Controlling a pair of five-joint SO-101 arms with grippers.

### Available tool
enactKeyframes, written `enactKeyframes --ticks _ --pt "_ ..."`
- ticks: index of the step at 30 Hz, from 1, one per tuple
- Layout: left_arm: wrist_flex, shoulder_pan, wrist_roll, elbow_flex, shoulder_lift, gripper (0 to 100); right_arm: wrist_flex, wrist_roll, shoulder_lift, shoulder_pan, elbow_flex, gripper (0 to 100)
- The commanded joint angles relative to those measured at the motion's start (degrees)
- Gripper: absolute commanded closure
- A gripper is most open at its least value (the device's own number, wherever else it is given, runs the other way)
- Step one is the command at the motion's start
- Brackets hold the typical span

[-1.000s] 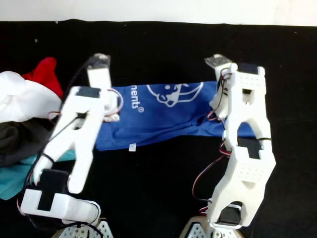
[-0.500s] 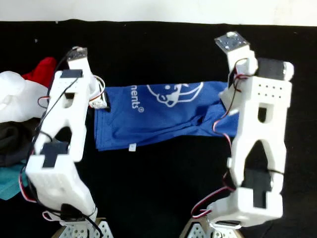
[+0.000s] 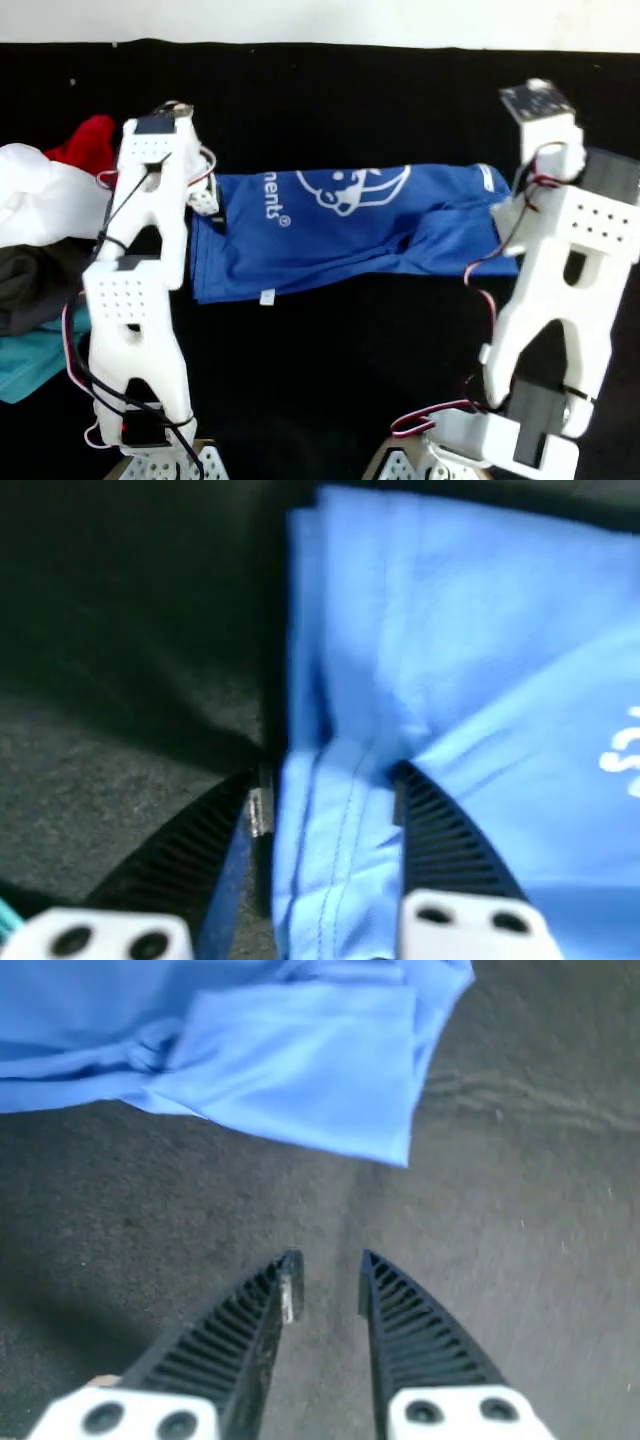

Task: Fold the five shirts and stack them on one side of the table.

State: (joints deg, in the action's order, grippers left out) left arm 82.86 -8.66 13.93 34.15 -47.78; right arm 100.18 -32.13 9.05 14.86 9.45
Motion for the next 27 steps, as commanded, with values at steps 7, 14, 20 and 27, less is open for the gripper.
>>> enactKeyframes --ticks 7,14,20,27 --pt "10.02 -4.88 2.46 20.26 -8.31 99 -7.25 -0.62 9.1 8.48 -14.81 90.1" --pt "17.67 -7.52 6.42 29.67 -8.22 99 -26.33 -0.35 18.77 11.91 -42.24 90.1" --pt "18.37 1.71 4.48 31.6 -4.97 99 -41.63 -0.26 18.77 17.19 -57.8 92.6" --pt "18.02 22.37 2.73 29.93 10.59 99 -55.6 -0.26 18.86 26.77 -69.93 99.2"
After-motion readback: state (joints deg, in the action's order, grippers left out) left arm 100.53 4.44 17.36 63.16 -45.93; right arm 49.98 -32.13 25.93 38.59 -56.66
